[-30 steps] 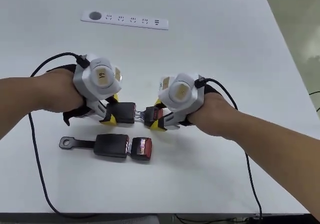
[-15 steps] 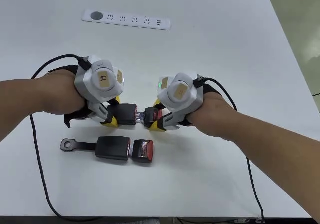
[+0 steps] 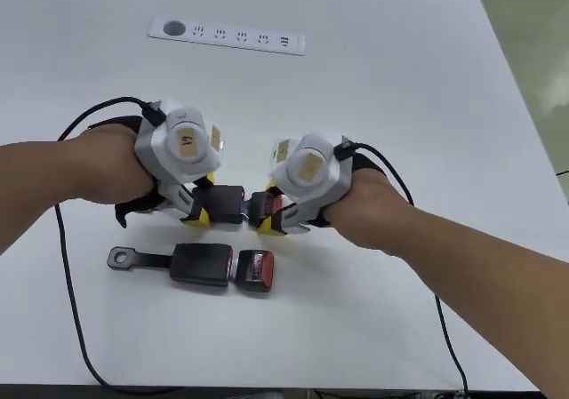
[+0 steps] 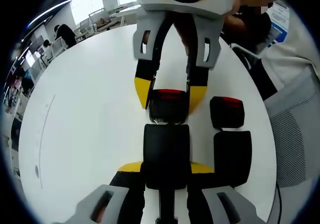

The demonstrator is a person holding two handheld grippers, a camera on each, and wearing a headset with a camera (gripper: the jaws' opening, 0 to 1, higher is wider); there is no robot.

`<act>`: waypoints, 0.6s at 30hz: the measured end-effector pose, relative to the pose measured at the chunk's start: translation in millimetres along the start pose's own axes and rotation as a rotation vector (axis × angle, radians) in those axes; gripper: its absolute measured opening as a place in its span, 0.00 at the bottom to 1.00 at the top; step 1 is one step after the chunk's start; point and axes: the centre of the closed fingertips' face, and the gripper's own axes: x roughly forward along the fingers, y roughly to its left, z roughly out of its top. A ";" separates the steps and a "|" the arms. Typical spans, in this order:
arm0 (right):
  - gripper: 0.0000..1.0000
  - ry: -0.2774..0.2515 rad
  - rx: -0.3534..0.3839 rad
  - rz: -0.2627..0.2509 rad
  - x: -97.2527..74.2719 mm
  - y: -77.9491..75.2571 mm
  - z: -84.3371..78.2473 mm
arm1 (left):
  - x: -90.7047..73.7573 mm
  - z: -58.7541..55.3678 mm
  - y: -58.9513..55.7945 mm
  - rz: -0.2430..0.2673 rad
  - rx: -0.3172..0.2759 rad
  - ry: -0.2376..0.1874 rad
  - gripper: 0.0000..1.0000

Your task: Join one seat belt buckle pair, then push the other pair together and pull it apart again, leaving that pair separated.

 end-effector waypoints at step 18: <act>0.31 0.003 0.004 0.004 -1.3 1.0 -2.6 | 2.4 -1.4 -0.1 -0.001 -0.008 -0.007 0.32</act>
